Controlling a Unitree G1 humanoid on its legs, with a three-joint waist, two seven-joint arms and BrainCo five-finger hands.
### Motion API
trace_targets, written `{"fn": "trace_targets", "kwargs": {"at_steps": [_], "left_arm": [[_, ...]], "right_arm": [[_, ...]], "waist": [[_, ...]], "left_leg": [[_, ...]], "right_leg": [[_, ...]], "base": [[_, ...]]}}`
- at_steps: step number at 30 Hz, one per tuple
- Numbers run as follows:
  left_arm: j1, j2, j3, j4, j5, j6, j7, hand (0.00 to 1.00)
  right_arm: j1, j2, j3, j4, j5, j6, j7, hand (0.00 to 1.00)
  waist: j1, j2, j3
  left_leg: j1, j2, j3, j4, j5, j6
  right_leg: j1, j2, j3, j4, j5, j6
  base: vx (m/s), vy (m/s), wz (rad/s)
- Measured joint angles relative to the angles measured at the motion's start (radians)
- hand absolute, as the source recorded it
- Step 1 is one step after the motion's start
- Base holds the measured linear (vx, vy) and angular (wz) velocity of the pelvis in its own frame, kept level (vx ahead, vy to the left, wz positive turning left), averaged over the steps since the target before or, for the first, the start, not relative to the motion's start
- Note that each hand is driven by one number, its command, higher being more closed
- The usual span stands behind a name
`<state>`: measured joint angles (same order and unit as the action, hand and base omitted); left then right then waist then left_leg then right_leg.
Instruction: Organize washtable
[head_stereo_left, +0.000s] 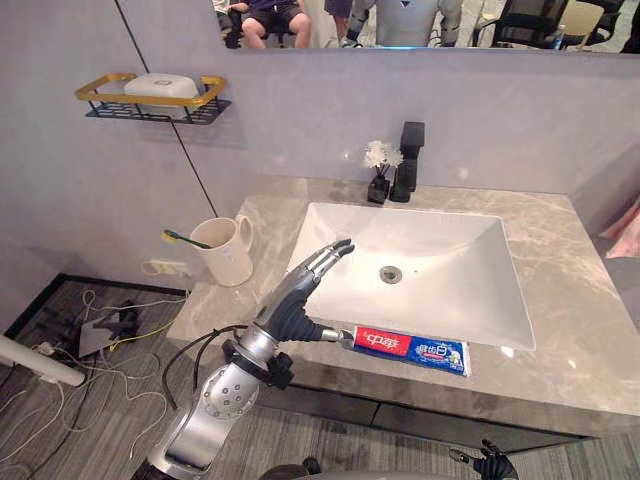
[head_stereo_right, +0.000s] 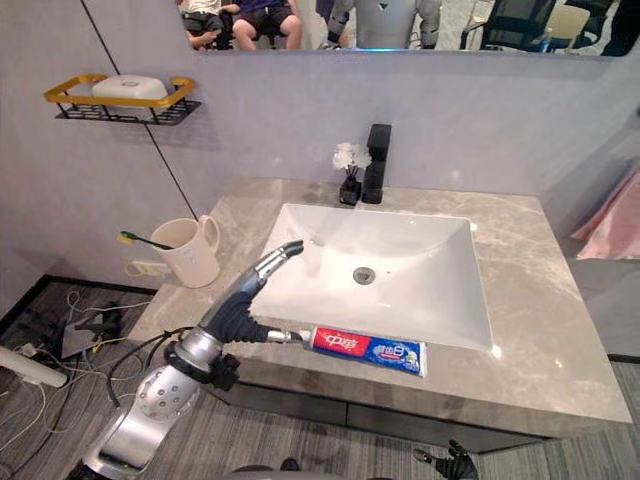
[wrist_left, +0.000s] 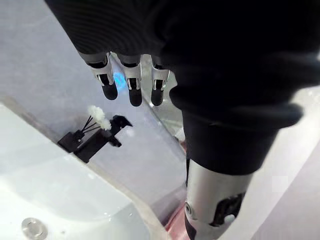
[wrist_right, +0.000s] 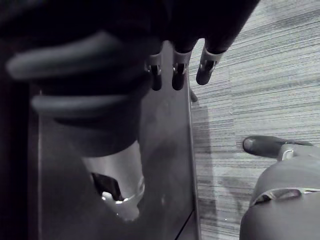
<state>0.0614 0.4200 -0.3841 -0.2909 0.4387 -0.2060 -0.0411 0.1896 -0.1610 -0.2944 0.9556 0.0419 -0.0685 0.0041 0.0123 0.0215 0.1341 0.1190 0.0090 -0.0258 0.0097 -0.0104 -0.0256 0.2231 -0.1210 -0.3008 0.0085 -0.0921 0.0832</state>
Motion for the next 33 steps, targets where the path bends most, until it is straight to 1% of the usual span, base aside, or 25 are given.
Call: {"fn": "trace_targets", "kwargs": {"at_steps": [2, 9, 12, 14, 17, 21, 26, 32, 33], "left_arm": [[-0.004, 0.000, -0.014, 0.041, 0.031, 0.005, -0.002, 0.00], [-0.022, -0.006, -0.051, 0.093, 0.106, 0.006, -0.001, 0.00], [-0.045, -0.007, -0.064, 0.115, 0.125, 0.007, -0.001, 0.00], [-0.049, -0.007, -0.075, 0.121, 0.135, 0.008, -0.001, 0.00], [-0.064, -0.013, -0.095, 0.137, 0.164, 0.013, -0.001, 0.00], [-0.090, -0.018, -0.101, 0.152, 0.167, 0.026, -0.001, 0.00], [-0.107, -0.022, -0.124, 0.185, 0.174, 0.032, -0.001, 0.00], [-0.134, -0.025, -0.128, 0.211, 0.186, 0.035, -0.001, 0.00], [-0.138, -0.026, -0.130, 0.215, 0.188, 0.035, -0.001, 1.00]], "right_arm": [[0.004, 0.000, 0.000, -0.001, 0.000, 0.000, 0.000, 0.00], [0.004, 0.000, 0.000, -0.003, 0.006, 0.001, 0.000, 0.00], [0.004, 0.000, 0.000, -0.030, 0.006, 0.003, 0.000, 0.00], [-0.004, 0.000, 0.000, -0.043, 0.006, 0.003, 0.000, 0.00], [-0.005, 0.001, 0.012, -0.043, 0.006, 0.004, 0.000, 0.00], [-0.005, 0.006, 0.039, -0.043, 0.006, 0.005, 0.001, 0.00], [-0.005, 0.008, 0.041, -0.066, 0.005, 0.007, 0.001, 0.00], [0.002, 0.007, 0.041, -0.071, 0.005, 0.009, 0.000, 0.00], [0.001, 0.007, 0.041, -0.071, 0.005, 0.009, 0.000, 0.00]], "waist": [[-0.002, -0.002, 0.000], [-0.005, -0.003, 0.000], [-0.008, -0.002, 0.000], [-0.025, -0.003, 0.000], [-0.028, -0.002, 0.000], [-0.032, -0.001, 0.001], [-0.053, 0.005, 0.002], [-0.057, 0.010, 0.007], [-0.057, 0.010, 0.007]], "left_leg": [[0.001, 0.000, 0.001, -0.002, 0.000, 0.000], [0.002, 0.000, 0.002, -0.011, 0.000, 0.000], [0.001, 0.000, 0.003, -0.012, 0.000, 0.000], [0.001, -0.002, 0.005, -0.014, 0.000, 0.000], [0.001, -0.002, 0.008, -0.015, 0.000, 0.000], [0.002, -0.001, 0.012, -0.016, 0.000, 0.000], [0.004, 0.000, 0.022, -0.026, 0.000, 0.000], [0.014, 0.002, 0.037, -0.039, 0.000, 0.000], [0.014, 0.002, 0.037, -0.039, 0.000, 0.000]], "right_leg": [[0.000, 0.001, 0.000, -0.006, 0.000, 0.000], [0.000, 0.001, 0.000, -0.014, 0.004, 0.002], [0.001, 0.002, 0.000, -0.018, 0.007, 0.003], [0.004, 0.002, 0.000, -0.027, 0.010, 0.004], [0.005, 0.002, 0.000, -0.032, 0.013, 0.005], [0.003, 0.002, 0.003, -0.033, 0.015, 0.004], [0.002, 0.003, 0.009, -0.046, 0.022, 0.007], [0.001, 0.004, 0.023, -0.049, 0.022, 0.007], [0.001, 0.004, 0.024, -0.049, 0.022, 0.007]], "base": [[-0.02, 0.002, -0.01], [0.00, 0.000, 0.00], [0.00, 0.000, 0.00], [0.00, 0.000, 0.00], [0.00, 0.000, 0.00], [-0.01, 0.002, -0.02], [-0.02, 0.008, -0.06], [0.01, 0.001, -0.06], [0.00, 0.000, 0.00]]}}
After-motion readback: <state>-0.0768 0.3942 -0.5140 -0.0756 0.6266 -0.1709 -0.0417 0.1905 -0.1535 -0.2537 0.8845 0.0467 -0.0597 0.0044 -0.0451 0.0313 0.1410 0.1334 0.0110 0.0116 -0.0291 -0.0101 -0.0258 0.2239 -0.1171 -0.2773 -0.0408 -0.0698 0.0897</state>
